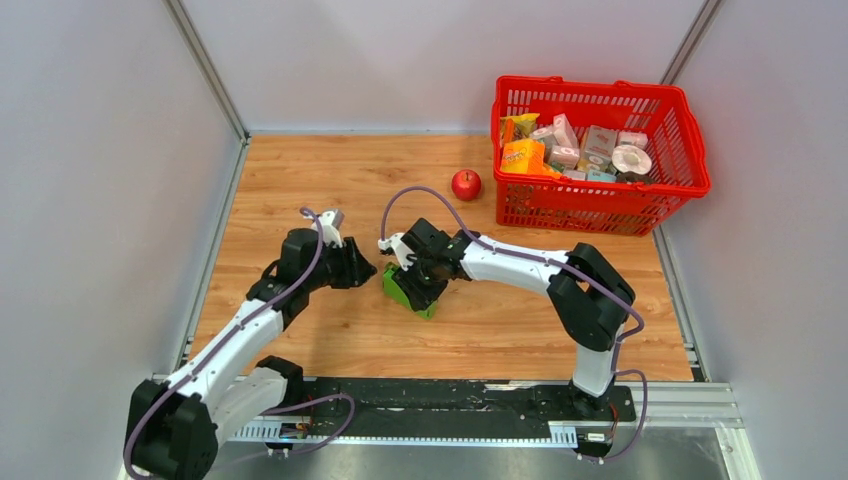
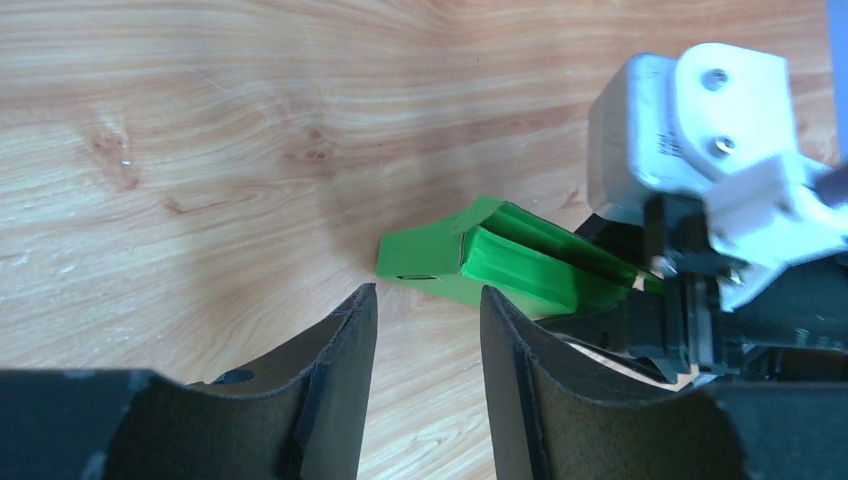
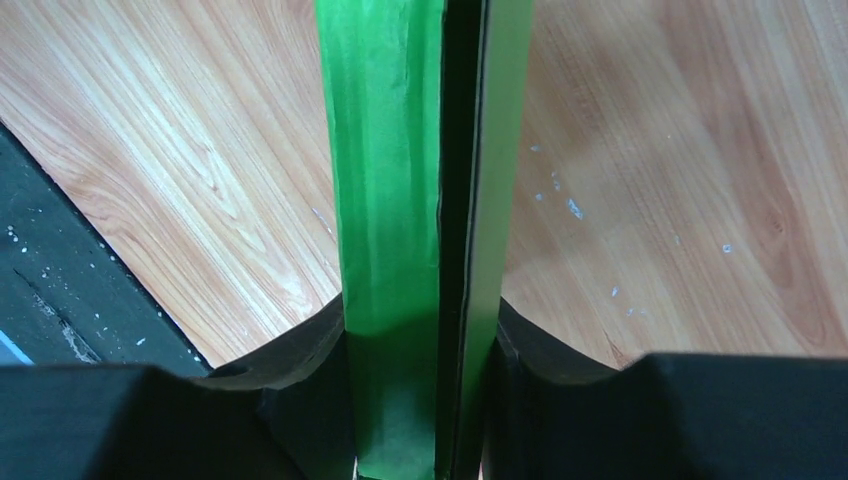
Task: Fold the paper box
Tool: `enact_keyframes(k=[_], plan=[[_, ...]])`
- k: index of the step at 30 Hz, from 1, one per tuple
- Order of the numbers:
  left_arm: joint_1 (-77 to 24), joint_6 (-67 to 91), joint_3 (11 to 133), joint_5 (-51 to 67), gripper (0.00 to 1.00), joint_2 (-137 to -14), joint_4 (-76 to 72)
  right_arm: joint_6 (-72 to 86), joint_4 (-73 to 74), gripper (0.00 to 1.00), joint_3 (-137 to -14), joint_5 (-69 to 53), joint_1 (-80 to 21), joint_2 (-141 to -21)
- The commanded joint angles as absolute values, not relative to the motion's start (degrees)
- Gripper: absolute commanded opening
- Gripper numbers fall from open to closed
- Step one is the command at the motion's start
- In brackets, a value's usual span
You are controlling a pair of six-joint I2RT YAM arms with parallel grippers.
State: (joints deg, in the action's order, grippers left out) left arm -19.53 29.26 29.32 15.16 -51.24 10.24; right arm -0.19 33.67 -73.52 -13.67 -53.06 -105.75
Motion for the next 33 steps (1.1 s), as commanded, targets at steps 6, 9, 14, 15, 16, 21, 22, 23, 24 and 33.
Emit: enact_keyframes(k=[6,9,14,15,16,21,22,23,24,33], plan=[[-19.7,27.0,34.4,19.7,0.46,-60.8,6.7,2.0,27.4,0.43,-71.6,-13.6,-53.3,-102.1],[-19.7,28.9,32.6,18.9,0.47,-60.4,5.3,2.7,26.4,0.47,-71.4,-12.6,-53.2,-101.0],[-19.7,28.6,31.6,19.3,0.47,-58.6,3.8,3.0,24.4,0.33,-70.0,-12.1,-53.3,-99.3],[-19.7,28.2,32.2,19.2,0.46,-58.7,4.2,3.1,24.6,0.26,-70.0,-12.3,-53.2,-99.4],[-19.7,28.0,32.5,19.2,0.45,-59.2,5.0,3.1,24.8,0.23,-70.2,-12.6,-53.2,-99.8],[-19.7,27.3,34.0,19.9,0.45,-61.2,5.5,3.0,25.0,0.08,-70.2,-13.3,-53.2,-100.3],[-19.7,27.3,34.3,20.0,0.45,-61.3,5.5,3.0,25.3,0.08,-70.2,-13.4,-53.2,-100.5],[-19.7,27.0,34.5,20.1,0.46,-61.5,5.4,3.0,25.4,0.08,-70.3,-13.6,-53.2,-100.5],[-19.7,26.7,35.2,20.1,0.49,-61.9,5.4,2.8,25.6,0.08,-70.4,-13.6,-53.2,-100.7],[-21.8,20.3,40.2,18.7,0.5,-65.2,9.2,2.7,25.8,0.08,-70.8,-14.4,-53.3,-102.0]])
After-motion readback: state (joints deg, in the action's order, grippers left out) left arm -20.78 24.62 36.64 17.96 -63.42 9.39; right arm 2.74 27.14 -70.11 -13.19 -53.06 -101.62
